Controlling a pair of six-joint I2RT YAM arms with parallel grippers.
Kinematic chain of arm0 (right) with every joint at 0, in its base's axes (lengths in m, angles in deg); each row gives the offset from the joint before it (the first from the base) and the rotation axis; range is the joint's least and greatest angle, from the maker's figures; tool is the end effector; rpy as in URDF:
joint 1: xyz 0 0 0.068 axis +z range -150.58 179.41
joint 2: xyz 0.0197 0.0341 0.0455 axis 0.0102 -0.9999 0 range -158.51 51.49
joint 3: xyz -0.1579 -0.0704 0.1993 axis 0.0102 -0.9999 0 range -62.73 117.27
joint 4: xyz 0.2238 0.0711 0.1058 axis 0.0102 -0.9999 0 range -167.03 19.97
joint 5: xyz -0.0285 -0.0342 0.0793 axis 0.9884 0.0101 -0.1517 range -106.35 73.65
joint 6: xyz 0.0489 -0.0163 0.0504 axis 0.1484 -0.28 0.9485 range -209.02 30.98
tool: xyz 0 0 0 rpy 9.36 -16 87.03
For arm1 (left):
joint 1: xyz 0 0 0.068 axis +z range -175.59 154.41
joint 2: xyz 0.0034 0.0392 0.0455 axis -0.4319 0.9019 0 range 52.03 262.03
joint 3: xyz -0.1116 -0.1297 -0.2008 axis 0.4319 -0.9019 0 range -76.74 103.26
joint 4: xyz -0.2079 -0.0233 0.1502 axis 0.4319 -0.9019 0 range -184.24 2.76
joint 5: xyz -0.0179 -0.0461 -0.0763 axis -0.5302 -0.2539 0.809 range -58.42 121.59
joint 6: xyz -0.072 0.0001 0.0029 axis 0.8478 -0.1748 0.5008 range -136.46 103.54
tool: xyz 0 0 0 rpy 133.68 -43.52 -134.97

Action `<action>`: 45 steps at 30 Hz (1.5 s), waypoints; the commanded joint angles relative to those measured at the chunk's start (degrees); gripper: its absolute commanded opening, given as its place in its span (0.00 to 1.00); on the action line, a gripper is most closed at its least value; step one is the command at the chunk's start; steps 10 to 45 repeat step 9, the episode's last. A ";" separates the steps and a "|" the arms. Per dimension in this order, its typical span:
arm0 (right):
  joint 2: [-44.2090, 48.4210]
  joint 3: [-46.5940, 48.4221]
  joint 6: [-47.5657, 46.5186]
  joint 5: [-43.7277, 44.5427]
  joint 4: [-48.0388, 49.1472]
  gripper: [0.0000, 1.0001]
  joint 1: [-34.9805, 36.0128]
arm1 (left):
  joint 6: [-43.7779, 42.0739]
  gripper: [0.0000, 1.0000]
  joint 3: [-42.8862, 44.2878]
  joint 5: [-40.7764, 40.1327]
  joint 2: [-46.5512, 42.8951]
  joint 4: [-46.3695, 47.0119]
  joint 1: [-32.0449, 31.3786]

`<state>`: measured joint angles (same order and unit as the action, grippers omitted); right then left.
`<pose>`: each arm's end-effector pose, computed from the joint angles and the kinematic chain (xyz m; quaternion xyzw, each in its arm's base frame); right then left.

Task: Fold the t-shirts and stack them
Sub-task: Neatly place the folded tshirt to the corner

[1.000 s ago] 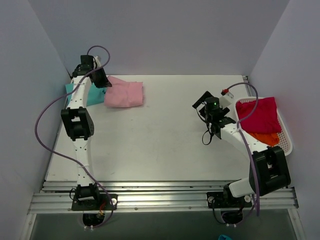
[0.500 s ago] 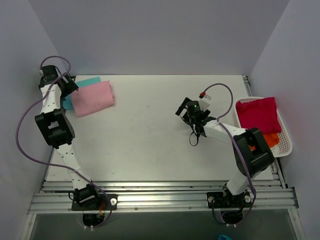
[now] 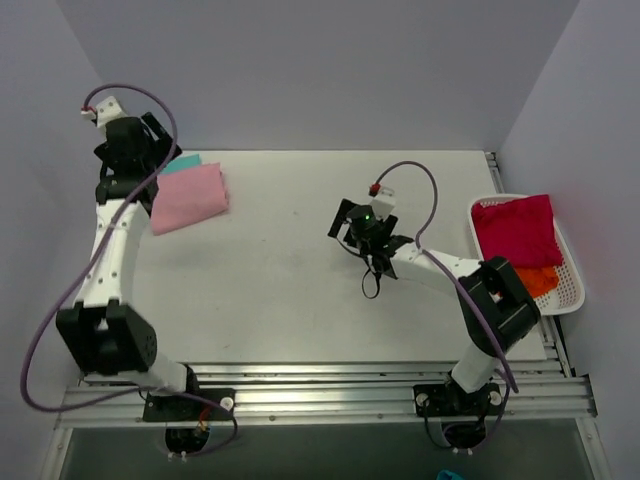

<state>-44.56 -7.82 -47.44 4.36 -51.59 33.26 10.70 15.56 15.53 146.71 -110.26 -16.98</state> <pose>0.3335 0.1983 0.2035 0.1546 0.8102 0.2151 0.5228 0.3955 0.0765 0.3610 -0.3280 0.7737 0.0312 0.5412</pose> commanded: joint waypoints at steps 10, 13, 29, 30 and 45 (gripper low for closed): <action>16.33 3.71 -17.67 7.84 5.29 1.00 25.99 | 0.69 0.94 -32.85 -4.25 -38.64 6.32 -21.25; 16.33 3.71 -17.67 7.84 5.29 1.00 25.99 | 0.69 0.94 -32.85 -4.25 -38.64 6.32 -21.25; 16.33 3.71 -17.67 7.84 5.29 1.00 25.99 | 0.69 0.94 -32.85 -4.25 -38.64 6.32 -21.25; 16.33 3.71 -17.67 7.84 5.29 1.00 25.99 | 0.69 0.94 -32.85 -4.25 -38.64 6.32 -21.25; 16.33 3.71 -17.67 7.84 5.29 1.00 25.99 | 0.69 0.94 -32.85 -4.25 -38.64 6.32 -21.25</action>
